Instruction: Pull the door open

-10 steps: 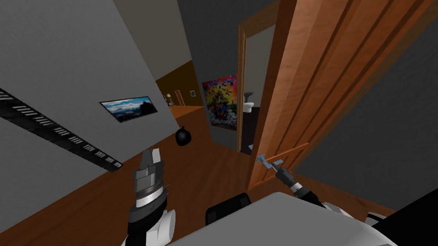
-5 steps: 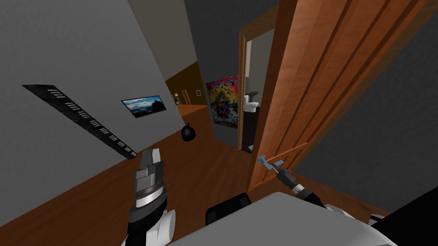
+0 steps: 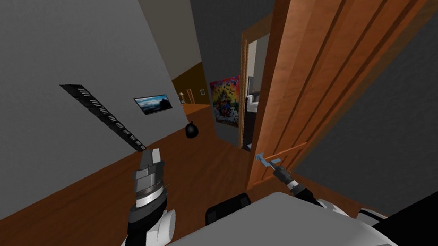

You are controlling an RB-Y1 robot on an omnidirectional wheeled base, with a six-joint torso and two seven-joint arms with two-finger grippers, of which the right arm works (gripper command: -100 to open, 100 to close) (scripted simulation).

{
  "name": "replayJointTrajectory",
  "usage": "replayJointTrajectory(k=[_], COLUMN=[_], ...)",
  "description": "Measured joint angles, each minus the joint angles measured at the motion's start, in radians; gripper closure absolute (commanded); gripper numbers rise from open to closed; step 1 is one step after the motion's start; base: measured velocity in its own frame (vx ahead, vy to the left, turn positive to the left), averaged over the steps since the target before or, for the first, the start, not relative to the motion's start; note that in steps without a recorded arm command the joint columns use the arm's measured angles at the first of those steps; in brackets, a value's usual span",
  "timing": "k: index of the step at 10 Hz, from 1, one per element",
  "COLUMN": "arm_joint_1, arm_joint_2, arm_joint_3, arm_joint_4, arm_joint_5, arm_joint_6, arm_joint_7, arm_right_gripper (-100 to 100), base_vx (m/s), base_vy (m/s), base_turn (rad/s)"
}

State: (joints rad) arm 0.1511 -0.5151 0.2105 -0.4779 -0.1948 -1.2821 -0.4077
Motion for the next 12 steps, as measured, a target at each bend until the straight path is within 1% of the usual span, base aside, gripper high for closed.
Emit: replayJointTrajectory(k=[1, 2, 3, 4, 5, 6, 7, 8, 9, 10, 11, 12], arm_joint_1=[-0.005, -0.021, -0.026, -0.043, -0.058, -0.089, -0.104, -0.133, -0.133, -0.126, -0.149, -0.192], arm_joint_2=[0.005, 0.013, 0.017, 0.022, 0.030, 0.041, 0.050, 0.061, 0.065, 0.070, 0.077, 0.087], arm_joint_3=[-0.008, -0.020, -0.032, -0.035, -0.044, -0.054, -0.066, -0.076, -0.080, -0.089, -0.100, -0.110], arm_joint_4=[-0.014, -0.008, -0.025, -0.003, 0.007, 0.033, 0.034, 0.058, 0.045, 0.013, 0.033, 0.092], arm_joint_5=[0.004, 0.008, 0.011, 0.016, 0.021, 0.028, 0.034, 0.040, 0.044, 0.047, 0.052, 0.058], arm_joint_6=[0.023, 0.035, 0.057, 0.059, 0.067, 0.074, 0.092, 0.099, 0.111, 0.139, 0.147, 0.137], arm_joint_7=[0.005, 0.011, 0.018, 0.018, 0.020, 0.024, 0.029, 0.034, 0.038, 0.044, 0.048, 0.049], arm_right_gripper=[100, 100, 100, 100, 100, 100, 100, 100, 100, 100, 100, 100], base_vx=[-0.214, -0.227, -0.138, -0.173, -0.229, -0.206, -0.207, -0.130, -0.125, -0.173, -0.183, -0.135], base_vy=[-0.052, -0.049, -0.031, -0.067, -0.092, -0.088, -0.081, -0.049, -0.038, -0.052, -0.077, -0.054], base_turn=[0.151, 0.153, 0.065, 0.137, 0.205, 0.222, 0.165, 0.049, 0.066, 0.146, 0.199, 0.082])
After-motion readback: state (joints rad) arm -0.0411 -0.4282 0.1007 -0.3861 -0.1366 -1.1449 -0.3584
